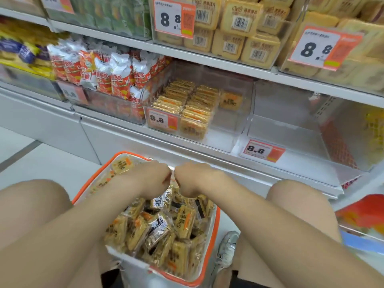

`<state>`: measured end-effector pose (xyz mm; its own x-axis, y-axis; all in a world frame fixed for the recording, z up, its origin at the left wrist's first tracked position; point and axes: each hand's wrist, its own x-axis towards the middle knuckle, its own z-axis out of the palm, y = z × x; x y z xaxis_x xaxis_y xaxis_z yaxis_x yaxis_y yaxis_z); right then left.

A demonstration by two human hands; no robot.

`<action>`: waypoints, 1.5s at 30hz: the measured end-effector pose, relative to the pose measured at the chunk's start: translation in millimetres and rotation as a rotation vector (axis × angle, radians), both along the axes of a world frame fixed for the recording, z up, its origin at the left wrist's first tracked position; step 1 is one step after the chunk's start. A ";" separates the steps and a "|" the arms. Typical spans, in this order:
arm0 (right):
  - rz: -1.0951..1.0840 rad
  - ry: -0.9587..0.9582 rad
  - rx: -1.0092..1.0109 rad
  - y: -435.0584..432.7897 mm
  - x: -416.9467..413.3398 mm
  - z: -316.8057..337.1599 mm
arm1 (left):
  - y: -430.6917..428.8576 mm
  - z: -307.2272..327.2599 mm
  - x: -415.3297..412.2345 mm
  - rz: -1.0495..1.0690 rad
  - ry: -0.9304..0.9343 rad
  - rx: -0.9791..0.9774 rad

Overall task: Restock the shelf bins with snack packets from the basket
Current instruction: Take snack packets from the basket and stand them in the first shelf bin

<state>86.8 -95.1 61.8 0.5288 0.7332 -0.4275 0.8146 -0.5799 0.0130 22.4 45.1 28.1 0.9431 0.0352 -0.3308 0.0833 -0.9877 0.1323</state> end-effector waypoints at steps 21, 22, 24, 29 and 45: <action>-0.510 0.346 0.018 -20.9 -1.1 -112.8 | -12.1 -36.8 16.4 -0.037 0.326 -0.001; -0.535 0.369 0.063 -20.3 2.0 -104.7 | -11.7 -34.9 16.8 -0.034 0.318 -0.005; -0.551 0.392 0.192 -18.9 10.6 -85.6 | -9.0 -32.1 17.8 -0.008 0.259 -0.064; -0.607 0.482 0.636 -25.5 23.5 -35.7 | -5.1 -17.3 21.2 0.092 0.012 -0.328; -0.627 0.078 1.012 -42.1 38.6 7.6 | -15.4 8.9 31.2 0.684 -0.266 -1.333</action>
<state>125.4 -137.2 69.3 0.9135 0.3787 0.1488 0.3636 -0.5957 -0.7162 53.6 29.7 37.0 0.9052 0.2993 -0.3016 0.2918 0.0781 0.9533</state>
